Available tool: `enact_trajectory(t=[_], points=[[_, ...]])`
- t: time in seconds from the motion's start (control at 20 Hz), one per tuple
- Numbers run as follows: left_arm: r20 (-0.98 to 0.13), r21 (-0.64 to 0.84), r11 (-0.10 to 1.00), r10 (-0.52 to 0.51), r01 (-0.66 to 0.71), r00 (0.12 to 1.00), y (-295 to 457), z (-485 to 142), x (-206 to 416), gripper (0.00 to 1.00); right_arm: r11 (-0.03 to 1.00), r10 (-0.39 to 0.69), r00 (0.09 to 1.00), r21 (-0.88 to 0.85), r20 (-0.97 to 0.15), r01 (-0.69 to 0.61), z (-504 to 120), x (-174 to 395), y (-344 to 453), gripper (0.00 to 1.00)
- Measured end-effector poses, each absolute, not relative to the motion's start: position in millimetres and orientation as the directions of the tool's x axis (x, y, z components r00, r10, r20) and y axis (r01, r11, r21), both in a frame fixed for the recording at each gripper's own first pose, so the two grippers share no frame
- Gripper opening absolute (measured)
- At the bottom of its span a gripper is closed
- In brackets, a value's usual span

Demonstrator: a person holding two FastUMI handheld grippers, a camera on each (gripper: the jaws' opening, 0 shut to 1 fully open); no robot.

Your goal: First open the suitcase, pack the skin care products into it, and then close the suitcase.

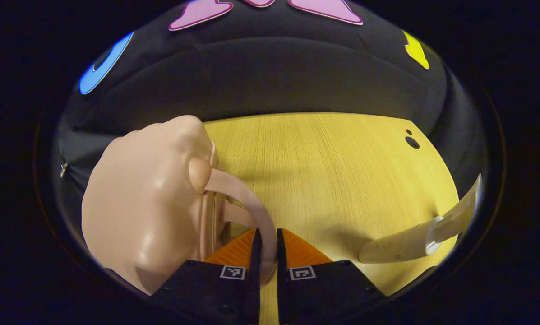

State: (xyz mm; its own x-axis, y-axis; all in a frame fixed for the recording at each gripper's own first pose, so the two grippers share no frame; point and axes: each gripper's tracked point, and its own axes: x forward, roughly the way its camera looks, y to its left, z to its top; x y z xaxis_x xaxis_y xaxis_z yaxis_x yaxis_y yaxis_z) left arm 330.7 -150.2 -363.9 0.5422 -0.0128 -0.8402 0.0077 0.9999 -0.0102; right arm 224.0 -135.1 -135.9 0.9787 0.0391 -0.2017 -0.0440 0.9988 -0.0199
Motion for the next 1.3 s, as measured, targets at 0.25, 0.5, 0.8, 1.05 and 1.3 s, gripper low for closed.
enact_trajectory(t=[0.25, 0.5, 0.8, 1.05, 1.3], points=[[-0.815, -0.063, 0.997, -0.078, 0.046, 0.574, -151, -317, 333, 0.13, 0.998, 0.044, 0.98, -0.033, -0.192, -0.051, -129, 209, -118, 0.96], [-0.795, -0.172, 0.985, -0.152, 0.021, 0.587, -134, -244, 326, 0.11, 0.998, 0.044, 0.987, -0.026, -0.156, -0.049, -115, 198, -99, 0.97], [-0.778, -0.217, 0.976, -0.17, -0.005, 0.605, -41, -144, 321, 0.11, 0.999, 0.042, 0.991, -0.002, -0.125, -0.042, -99, 186, -81, 0.97], [-0.777, 0.025, 1.0, 0.011, 0.014, 0.629, 94, -113, 316, 0.11, 0.999, 0.042, 0.994, -0.015, -0.106, -0.044, -87, 177, -66, 0.97], [-0.76, 0.265, 0.964, 0.221, -0.02, 0.612, 225, -128, 313, 0.11, 0.998, 0.028, 0.993, -0.052, -0.112, -0.034, -83, 166, -52, 0.97]])
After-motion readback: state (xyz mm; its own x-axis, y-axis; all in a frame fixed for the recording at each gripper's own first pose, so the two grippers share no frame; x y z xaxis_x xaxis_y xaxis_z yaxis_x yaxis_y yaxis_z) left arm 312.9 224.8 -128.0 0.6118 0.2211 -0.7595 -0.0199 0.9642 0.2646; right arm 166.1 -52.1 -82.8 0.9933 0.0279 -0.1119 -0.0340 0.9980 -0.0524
